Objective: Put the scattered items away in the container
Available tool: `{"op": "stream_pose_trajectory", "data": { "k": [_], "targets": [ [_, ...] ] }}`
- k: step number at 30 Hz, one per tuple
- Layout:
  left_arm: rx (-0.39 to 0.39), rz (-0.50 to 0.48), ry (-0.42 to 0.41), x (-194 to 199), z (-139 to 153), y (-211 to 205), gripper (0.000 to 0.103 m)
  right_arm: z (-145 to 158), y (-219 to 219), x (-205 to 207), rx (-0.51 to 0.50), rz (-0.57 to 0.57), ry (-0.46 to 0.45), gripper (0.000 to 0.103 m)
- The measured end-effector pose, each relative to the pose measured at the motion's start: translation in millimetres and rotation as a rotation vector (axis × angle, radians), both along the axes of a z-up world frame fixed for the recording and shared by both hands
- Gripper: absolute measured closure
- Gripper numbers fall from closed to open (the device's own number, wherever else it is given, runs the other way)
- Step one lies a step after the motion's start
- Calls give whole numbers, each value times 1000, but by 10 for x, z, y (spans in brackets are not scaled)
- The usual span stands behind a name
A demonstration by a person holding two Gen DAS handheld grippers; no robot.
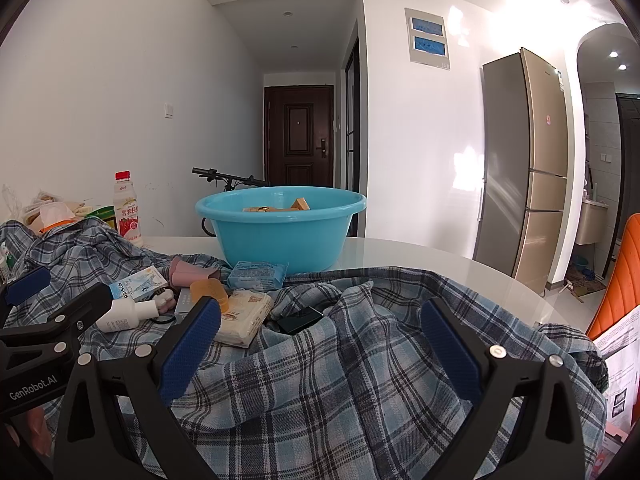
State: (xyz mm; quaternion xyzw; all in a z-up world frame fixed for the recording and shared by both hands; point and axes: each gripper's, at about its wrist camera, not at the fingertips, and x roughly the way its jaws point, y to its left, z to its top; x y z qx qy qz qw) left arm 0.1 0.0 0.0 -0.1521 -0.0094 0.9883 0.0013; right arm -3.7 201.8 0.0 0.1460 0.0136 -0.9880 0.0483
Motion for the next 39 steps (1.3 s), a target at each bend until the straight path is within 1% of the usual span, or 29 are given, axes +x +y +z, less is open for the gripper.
{"op": "stream_pose_trajectory", "data": {
  "k": [9,33,39],
  "targets": [
    [0,-35,1,8,-6,18,0,-5,-10,-1,-1,1,-1,3],
    [2,-28,1,8,17,14,0,-9,-23,-4,-2,-2,-1,3],
    [1,-28,2,6,15,7,0,-10,-23,-4,-2,-1,-1,1]
  ]
}}
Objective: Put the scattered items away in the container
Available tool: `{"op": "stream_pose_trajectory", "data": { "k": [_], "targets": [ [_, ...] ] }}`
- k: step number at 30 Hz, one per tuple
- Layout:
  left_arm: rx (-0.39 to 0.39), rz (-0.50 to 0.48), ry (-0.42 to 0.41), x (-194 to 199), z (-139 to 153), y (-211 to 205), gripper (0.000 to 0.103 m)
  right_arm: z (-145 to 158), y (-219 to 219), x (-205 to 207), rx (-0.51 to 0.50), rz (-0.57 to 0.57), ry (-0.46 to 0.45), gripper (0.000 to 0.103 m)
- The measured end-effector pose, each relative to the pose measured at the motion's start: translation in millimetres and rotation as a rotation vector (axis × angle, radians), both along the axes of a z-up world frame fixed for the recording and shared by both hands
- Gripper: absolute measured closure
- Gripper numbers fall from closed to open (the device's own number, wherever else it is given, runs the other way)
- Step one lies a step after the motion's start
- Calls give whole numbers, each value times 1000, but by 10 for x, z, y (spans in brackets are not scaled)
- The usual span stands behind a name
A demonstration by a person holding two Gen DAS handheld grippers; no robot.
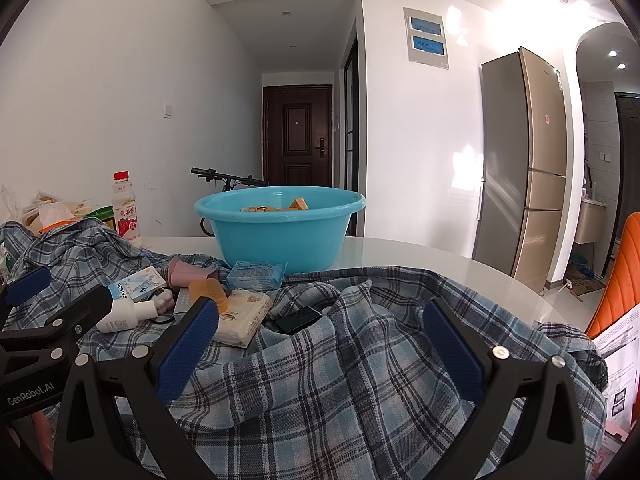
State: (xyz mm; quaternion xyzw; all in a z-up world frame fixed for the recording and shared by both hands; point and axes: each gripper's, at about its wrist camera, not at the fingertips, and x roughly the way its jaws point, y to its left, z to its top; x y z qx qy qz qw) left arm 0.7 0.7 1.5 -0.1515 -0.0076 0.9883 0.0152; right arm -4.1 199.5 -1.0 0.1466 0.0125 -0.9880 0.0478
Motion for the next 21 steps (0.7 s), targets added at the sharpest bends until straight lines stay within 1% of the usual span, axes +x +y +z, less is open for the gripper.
{"op": "stream_pose_trajectory", "data": {
  "k": [21],
  "targets": [
    [5,24,-6,-10,-33,-32,0,10,23,-13,-4,2,-2,1]
  ]
}}
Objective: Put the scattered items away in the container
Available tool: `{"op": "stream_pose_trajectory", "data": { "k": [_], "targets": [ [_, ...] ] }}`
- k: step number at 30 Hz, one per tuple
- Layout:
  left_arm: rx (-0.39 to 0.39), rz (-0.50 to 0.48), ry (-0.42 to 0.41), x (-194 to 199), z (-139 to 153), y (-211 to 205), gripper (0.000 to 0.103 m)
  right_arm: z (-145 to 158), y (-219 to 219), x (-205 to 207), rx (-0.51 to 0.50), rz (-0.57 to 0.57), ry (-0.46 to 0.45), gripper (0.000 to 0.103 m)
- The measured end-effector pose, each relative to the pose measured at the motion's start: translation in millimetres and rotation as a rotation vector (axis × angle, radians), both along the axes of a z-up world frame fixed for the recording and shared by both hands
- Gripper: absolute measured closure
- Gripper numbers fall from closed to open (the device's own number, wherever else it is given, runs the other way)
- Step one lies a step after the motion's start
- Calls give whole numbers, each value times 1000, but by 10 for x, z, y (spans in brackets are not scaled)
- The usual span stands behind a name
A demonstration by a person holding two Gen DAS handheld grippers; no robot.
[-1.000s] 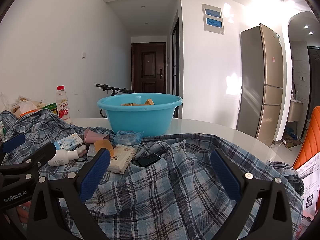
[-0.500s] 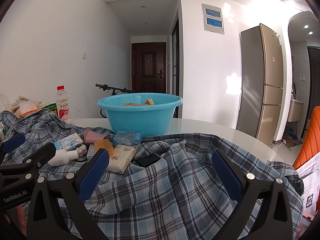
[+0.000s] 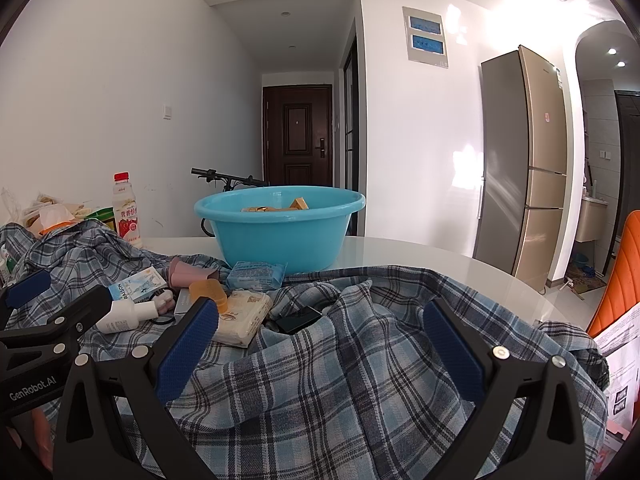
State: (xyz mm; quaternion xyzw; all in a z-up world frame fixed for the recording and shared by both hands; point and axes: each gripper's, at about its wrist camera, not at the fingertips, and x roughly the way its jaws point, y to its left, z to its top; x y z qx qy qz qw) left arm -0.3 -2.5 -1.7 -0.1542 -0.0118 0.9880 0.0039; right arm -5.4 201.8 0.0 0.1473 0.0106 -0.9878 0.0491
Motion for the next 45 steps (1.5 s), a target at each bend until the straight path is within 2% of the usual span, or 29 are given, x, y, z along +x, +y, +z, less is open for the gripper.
{"op": "stream_pose_trajectory", "data": {
  "k": [6,9,12,15,19,21,26,28,32,35,37,40,45],
  "targets": [
    [-1,15,5,13,5,-13,0,-33,-41,-45,6,7,-8,1],
    [8,-5,-25,-42,-1,-19,0,-23,-43,-30,-3,66,-1,1],
    [14,-35,-105,-144,19,-37,0,53,-110,-24,40,109,-4,1],
    [64,-56,-160,-223,112,-135,0,209,-140,-54,48,151,-13,1],
    [113,-86,-255,-383,257,-307,0,385,-127,-200,47,189,-96,1],
    [93,-107,-298,-479,315,-363,0,445,-92,-290,31,229,-141,1],
    [-62,-113,-368,-709,335,-403,0,513,-103,-510,38,304,-221,1],
    [-89,-138,-418,-810,273,-417,0,501,-152,-612,54,346,-261,1],
    [-109,-165,-471,-937,95,-447,0,401,-307,-786,104,408,-328,1],
    [-75,-202,-511,-1048,-41,-491,0,320,-406,-898,153,448,-376,1],
    [-83,-213,-539,-1147,-101,-526,0,287,-450,-941,173,465,-400,1],
    [-109,-226,-570,-1296,-150,-602,0,264,-487,-971,200,477,-412,1],
    [-91,-268,-634,-1473,-242,-769,1,227,-473,-1008,187,476,-424,1]
  ]
}}
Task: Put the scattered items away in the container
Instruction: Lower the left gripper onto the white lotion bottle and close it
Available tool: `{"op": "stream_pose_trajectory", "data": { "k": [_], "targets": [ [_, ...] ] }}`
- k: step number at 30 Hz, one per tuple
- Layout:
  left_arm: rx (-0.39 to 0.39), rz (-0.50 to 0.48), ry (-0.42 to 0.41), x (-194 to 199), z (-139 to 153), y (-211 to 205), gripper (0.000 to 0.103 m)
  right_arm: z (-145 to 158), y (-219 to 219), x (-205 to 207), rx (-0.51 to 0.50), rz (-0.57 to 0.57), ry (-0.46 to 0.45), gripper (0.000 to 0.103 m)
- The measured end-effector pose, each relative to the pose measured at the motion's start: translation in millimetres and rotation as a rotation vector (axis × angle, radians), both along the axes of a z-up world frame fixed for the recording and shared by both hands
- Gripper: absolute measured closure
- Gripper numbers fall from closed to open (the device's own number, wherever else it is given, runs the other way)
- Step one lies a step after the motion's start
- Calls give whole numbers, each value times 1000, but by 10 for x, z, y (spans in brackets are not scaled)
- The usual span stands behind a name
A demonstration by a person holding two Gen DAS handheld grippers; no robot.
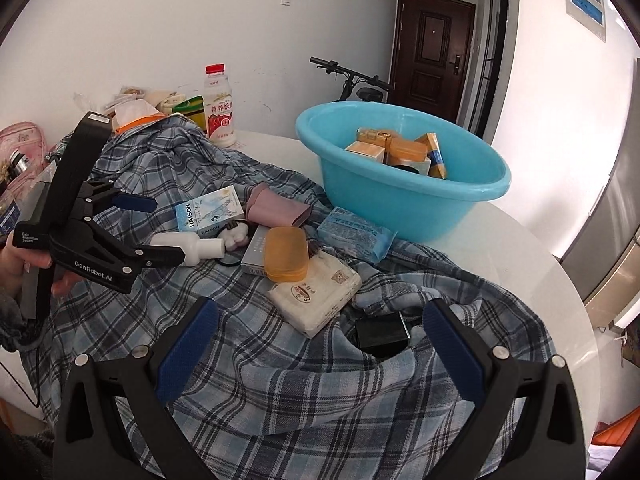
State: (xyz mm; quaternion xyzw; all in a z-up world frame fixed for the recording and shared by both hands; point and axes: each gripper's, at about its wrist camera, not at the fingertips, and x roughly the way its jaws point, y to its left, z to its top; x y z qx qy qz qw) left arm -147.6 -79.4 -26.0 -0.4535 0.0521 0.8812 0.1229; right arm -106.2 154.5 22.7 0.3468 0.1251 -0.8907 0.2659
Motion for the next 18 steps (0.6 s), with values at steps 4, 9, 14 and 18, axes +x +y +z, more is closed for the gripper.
{"op": "stream_pose_trajectory", "data": {
  "k": [4,9,14,18],
  "targets": [
    [-14,-23,-23,-38,-87,-16,18,-60,-8,-56,-2,-5,-28,1],
    [-21,-93,-39,-20,-170,79,42,-117,24,-91,7,-17,-38,1],
    [-24,-140,-45,20,-168,129,60,-139,117,-76,19,-38,-41,1],
    [-44,-157,-50,75,-162,153,61,-158,182,-75,25,-47,-54,1]
  ]
}}
